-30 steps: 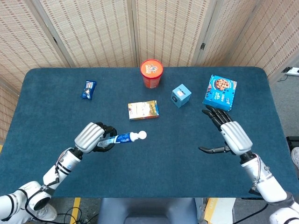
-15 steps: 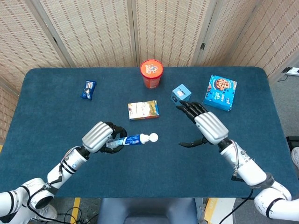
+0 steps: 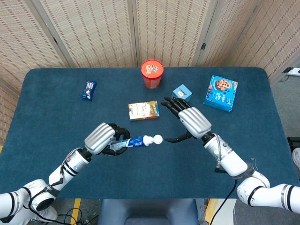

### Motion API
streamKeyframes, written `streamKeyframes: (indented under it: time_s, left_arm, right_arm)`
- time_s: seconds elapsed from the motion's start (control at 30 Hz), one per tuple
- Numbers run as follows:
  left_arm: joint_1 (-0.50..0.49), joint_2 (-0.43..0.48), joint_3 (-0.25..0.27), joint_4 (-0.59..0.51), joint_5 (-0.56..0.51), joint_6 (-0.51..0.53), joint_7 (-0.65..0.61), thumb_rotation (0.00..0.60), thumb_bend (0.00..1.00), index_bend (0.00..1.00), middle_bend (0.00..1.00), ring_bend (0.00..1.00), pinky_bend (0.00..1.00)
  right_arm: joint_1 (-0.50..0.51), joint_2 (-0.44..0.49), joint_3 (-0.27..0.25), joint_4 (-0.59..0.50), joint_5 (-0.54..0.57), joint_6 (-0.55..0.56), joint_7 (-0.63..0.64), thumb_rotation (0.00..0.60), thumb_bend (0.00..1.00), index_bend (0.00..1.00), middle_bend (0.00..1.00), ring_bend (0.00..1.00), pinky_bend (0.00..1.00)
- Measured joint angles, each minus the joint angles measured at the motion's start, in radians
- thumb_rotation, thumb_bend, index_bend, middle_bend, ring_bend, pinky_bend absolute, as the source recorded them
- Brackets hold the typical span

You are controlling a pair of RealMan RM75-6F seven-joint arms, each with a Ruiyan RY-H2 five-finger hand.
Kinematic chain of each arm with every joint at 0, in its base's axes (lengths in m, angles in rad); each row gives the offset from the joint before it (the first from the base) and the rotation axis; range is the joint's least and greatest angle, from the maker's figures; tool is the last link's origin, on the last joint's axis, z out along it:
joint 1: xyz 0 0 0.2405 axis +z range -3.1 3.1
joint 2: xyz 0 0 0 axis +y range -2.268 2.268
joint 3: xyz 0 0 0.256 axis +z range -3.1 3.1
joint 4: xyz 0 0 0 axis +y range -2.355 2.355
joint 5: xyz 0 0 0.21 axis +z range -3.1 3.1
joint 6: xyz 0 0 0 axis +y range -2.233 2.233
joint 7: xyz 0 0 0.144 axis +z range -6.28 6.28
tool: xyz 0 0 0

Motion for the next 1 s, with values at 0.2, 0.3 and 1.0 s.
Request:
streamKeyframes:
  time_s: [0.2,0.3,1.0]
  left_arm:
    - [-0.001,0.004,-0.005,0.001,-0.001,0.014,-0.014,0.6,0.66,0.75,0.81,0.71,0.55]
    - [0.0,0.014,-0.003,-0.001,0.0,0.015,-0.024,0.6,0.66,0.75,0.81,0.71,0.55]
    - [-0.022,-0.002,0.015,0.038,-0.03,-0.04,0.067,0.6,0.67,0.82,0.88,0.77,0.55]
  right_arm:
    - [0.031,-0.049,0.009,0.036,0.002,0.01,0.014,0.414,0.0,0.0,0.0,0.0,0.0]
    - [0.043,-0.069,0.011,0.051,0.0,0.015,0.021,0.414,0.0,0.0,0.0,0.0,0.0]
    - [0.091,-0.106,0.016,0.077,0.003,0.025,0.05,0.415,0.0,0.0,0.0,0.0,0.0]
